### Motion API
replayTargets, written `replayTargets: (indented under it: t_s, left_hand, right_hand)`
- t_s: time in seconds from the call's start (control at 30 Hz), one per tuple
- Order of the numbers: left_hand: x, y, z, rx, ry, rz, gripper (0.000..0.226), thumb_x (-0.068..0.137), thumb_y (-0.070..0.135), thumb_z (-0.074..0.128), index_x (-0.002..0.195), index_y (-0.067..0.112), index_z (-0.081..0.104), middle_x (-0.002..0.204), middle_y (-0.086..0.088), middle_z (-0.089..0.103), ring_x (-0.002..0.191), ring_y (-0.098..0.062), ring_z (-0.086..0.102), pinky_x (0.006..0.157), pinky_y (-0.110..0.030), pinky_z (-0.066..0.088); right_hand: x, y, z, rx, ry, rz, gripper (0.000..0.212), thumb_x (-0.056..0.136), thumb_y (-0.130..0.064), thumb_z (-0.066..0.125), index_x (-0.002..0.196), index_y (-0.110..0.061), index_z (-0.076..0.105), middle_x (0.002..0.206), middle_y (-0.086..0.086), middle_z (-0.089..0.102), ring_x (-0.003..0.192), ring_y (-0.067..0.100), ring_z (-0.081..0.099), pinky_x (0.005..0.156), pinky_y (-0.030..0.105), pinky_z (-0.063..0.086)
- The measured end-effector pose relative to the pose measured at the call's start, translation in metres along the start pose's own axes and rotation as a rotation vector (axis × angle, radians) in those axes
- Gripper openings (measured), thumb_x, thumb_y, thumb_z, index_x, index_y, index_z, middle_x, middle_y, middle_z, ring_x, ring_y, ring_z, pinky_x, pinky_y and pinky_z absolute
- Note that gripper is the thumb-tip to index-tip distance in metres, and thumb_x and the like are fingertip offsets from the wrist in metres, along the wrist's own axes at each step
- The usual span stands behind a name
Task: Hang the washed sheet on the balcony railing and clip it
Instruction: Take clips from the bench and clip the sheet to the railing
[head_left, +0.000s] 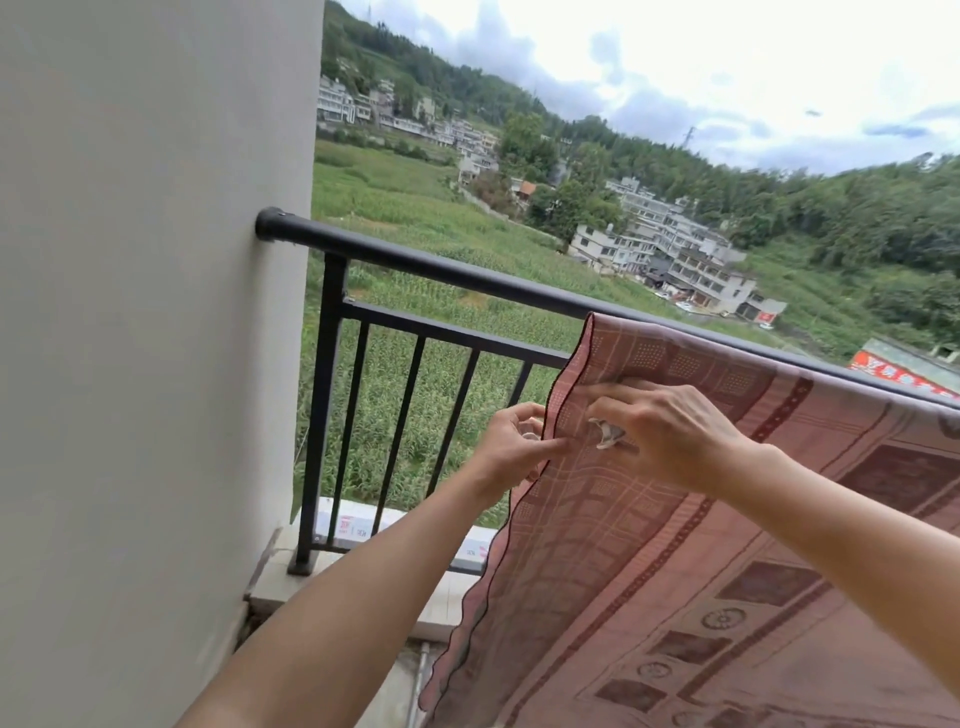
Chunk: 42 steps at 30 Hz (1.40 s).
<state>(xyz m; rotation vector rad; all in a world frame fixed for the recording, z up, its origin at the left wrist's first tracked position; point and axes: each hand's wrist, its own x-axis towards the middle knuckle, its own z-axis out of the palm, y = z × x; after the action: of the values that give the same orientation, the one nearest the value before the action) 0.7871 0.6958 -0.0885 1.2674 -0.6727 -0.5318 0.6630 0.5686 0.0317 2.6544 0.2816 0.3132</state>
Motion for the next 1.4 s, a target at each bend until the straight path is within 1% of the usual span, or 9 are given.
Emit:
replayTargets:
  t_s: [0.13, 0.37, 0.5, 0.67, 0.87, 1.03, 1.13, 1.23, 1.4]
  left_hand:
    - [0.006, 0.002, 0.003, 0.052, 0.066, 0.075, 0.01, 0.077, 0.006, 0.077, 0.08, 0.003, 0.069, 0.071, -0.004, 0.065, 0.046, 0.0, 0.053, 0.046, -0.014, 0.042]
    - [0.008, -0.011, -0.009, 0.292, 0.151, 0.161, 0.01, 0.09, 0.006, 0.061, 0.089, 0.006, 0.071, 0.082, -0.009, 0.071, 0.045, -0.003, 0.045, 0.047, -0.021, 0.042]
    - [0.011, -0.021, -0.007, 0.396, 0.248, 0.181, 0.011, 0.087, 0.012, 0.064, 0.09, 0.014, 0.074, 0.081, 0.0, 0.073, 0.054, -0.012, 0.057, 0.058, -0.04, 0.057]
    - [0.008, -0.019, -0.01, 0.386, 0.29, 0.179, 0.007, 0.084, 0.02, 0.069, 0.085, 0.019, 0.075, 0.082, 0.004, 0.074, 0.061, -0.016, 0.062, 0.06, -0.046, 0.057]
    - [0.002, -0.015, -0.007, 0.271, 0.312, 0.182, 0.009, 0.085, 0.015, 0.069, 0.09, 0.01, 0.076, 0.083, -0.002, 0.074, 0.041, 0.001, 0.045, 0.04, -0.02, 0.04]
    - [-0.003, -0.01, -0.009, 0.21, 0.326, 0.169, 0.01, 0.085, 0.014, 0.071, 0.09, 0.007, 0.075, 0.078, -0.009, 0.072, 0.038, 0.0, 0.044, 0.034, -0.023, 0.037]
    - [-0.007, -0.004, -0.005, 0.194, 0.301, 0.162, 0.008, 0.085, 0.013, 0.07, 0.089, 0.006, 0.074, 0.071, -0.006, 0.069, 0.034, 0.0, 0.039, 0.034, -0.015, 0.028]
    - [-0.011, 0.003, -0.007, 0.239, 0.275, 0.126, 0.005, 0.084, 0.015, 0.072, 0.087, 0.012, 0.071, 0.079, -0.003, 0.068, 0.049, -0.003, 0.046, 0.046, -0.02, 0.04]
    - [-0.038, -0.002, -0.039, 0.09, 0.142, -0.155, 0.045, 0.079, -0.013, 0.052, 0.116, 0.011, 0.042, 0.091, -0.01, 0.052, 0.068, -0.012, 0.047, 0.054, -0.022, 0.042]
  right_hand:
    - [0.008, -0.003, -0.004, 0.129, 0.039, 0.06, 0.032, 0.079, -0.035, 0.075, 0.106, -0.021, 0.066, 0.131, -0.009, 0.06, 0.089, 0.016, 0.07, 0.067, 0.031, 0.057]
    - [0.054, -0.018, -0.045, 0.269, 0.16, 0.057, 0.048, 0.074, -0.03, 0.081, 0.119, -0.018, 0.066, 0.108, -0.001, 0.07, 0.092, 0.018, 0.067, 0.083, 0.032, 0.054]
    - [0.084, -0.027, -0.049, 0.151, -0.014, -0.029, 0.046, 0.077, -0.042, 0.074, 0.12, -0.029, 0.065, 0.108, -0.006, 0.072, 0.093, 0.014, 0.068, 0.08, 0.034, 0.055]
    - [0.089, -0.015, -0.045, 0.022, -0.162, -0.018, 0.028, 0.081, -0.049, 0.069, 0.105, -0.033, 0.071, 0.091, -0.009, 0.072, 0.081, 0.013, 0.065, 0.072, 0.036, 0.054]
    - [0.088, -0.009, -0.042, -0.037, -0.167, -0.003, 0.024, 0.086, -0.052, 0.061, 0.096, -0.034, 0.071, 0.084, -0.01, 0.071, 0.078, 0.014, 0.063, 0.071, 0.036, 0.052]
    - [0.083, -0.017, -0.046, -0.093, -0.188, -0.015, 0.025, 0.086, -0.055, 0.059, 0.088, -0.031, 0.067, 0.075, -0.011, 0.063, 0.074, 0.014, 0.058, 0.069, 0.033, 0.049]
    - [0.079, -0.015, -0.048, -0.119, -0.204, -0.015, 0.025, 0.089, -0.049, 0.056, 0.103, -0.031, 0.065, 0.081, -0.009, 0.066, 0.077, 0.014, 0.06, 0.078, 0.034, 0.049]
    - [0.079, -0.013, -0.043, -0.205, -0.205, -0.038, 0.04, 0.088, -0.045, 0.056, 0.125, -0.028, 0.056, 0.086, -0.009, 0.067, 0.08, 0.013, 0.062, 0.079, 0.028, 0.038]
    - [0.076, -0.015, -0.05, 0.079, -0.083, 0.001, 0.062, 0.086, -0.043, 0.066, 0.142, -0.026, 0.043, 0.132, -0.004, 0.058, 0.116, 0.017, 0.058, 0.097, 0.038, 0.046]
